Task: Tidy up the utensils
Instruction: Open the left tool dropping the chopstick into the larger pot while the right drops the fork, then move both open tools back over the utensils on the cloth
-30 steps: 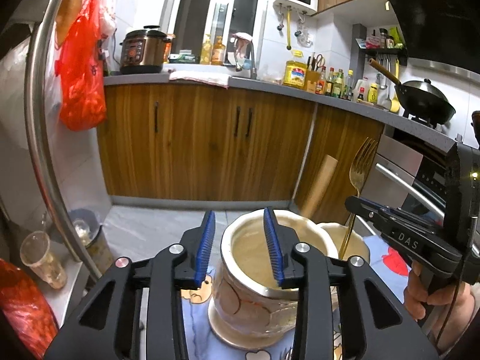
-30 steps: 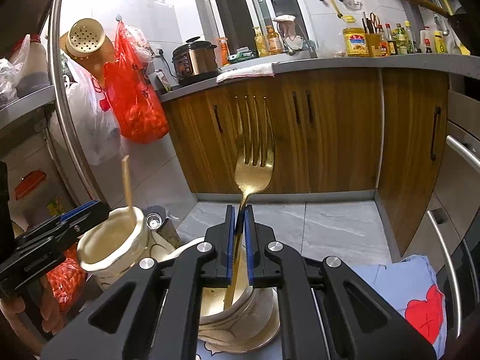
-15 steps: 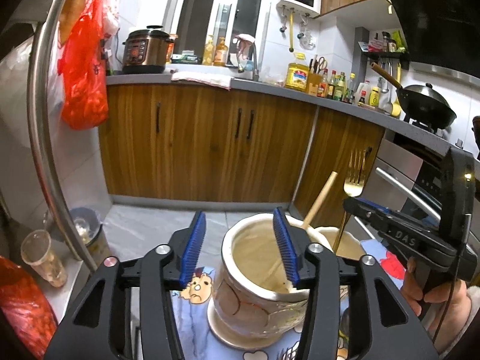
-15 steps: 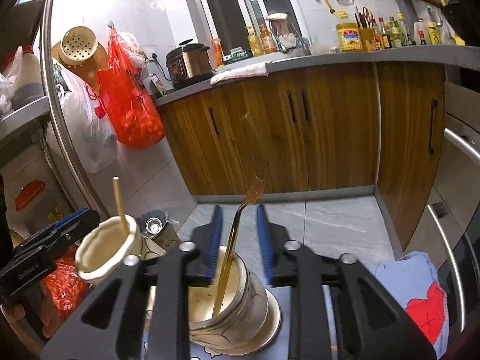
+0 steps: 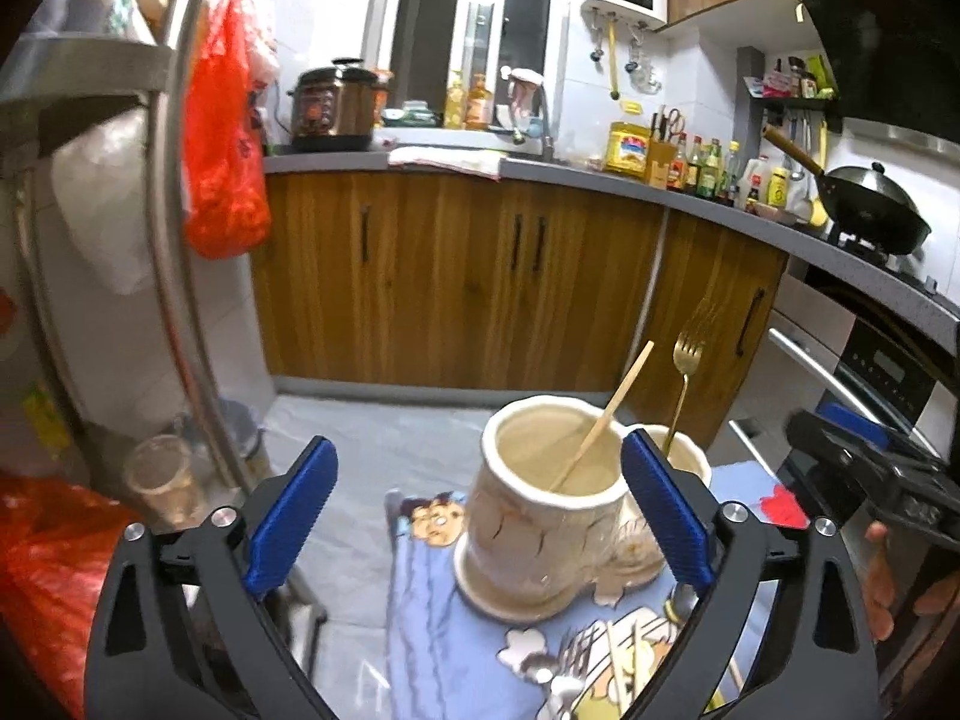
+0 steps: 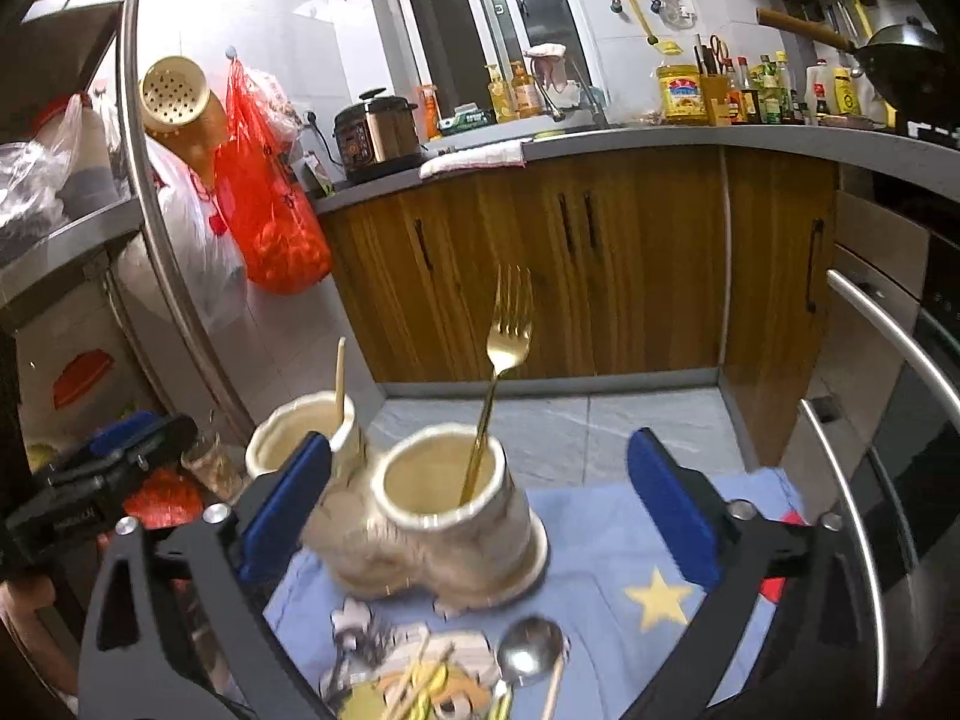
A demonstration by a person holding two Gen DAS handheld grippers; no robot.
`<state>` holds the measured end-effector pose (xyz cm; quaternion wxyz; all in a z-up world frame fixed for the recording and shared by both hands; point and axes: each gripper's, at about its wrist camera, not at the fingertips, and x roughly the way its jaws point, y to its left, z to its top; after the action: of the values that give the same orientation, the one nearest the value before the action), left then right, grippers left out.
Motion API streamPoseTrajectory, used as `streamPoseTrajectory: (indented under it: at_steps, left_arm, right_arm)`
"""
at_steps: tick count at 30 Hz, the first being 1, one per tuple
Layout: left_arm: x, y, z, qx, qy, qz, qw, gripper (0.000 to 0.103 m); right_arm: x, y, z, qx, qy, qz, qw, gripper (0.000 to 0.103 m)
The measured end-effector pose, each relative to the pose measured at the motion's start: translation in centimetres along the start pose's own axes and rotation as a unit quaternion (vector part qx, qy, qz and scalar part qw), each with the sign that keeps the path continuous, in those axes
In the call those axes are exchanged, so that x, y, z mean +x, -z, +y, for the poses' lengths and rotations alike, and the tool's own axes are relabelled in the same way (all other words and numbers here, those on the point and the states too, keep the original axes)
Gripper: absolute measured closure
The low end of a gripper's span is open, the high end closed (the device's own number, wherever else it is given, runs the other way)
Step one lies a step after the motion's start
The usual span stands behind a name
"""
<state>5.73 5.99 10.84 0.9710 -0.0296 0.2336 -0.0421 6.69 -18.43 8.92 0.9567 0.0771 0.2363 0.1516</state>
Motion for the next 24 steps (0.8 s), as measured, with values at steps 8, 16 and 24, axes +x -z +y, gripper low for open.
streamPoseTrajectory:
  at_steps: [8, 16, 24]
  left_arm:
    - [-2.2, 3.0, -0.2, -0.038, -0.014, 0.003, 0.9992, 0.005]
    - [0.4, 8.0, -0.9, -0.007, -0.008, 0.067, 0.9977, 0.005]
    - [2.6, 11.1, -0.4, 0.010, -0.007, 0.126, 0.9920, 0.005]
  right_arm:
    - [-1.1, 4.8, -1.4, 0.002, 0.033, 0.059, 0.998, 0.005]
    - [1.1, 9.6, -3.6, -0.008, 0.071, 0.136, 0.988, 0.005]
    - [2.9, 12.6, -3.5, -0.041, 0.059, 0.202, 0.977, 0.009]
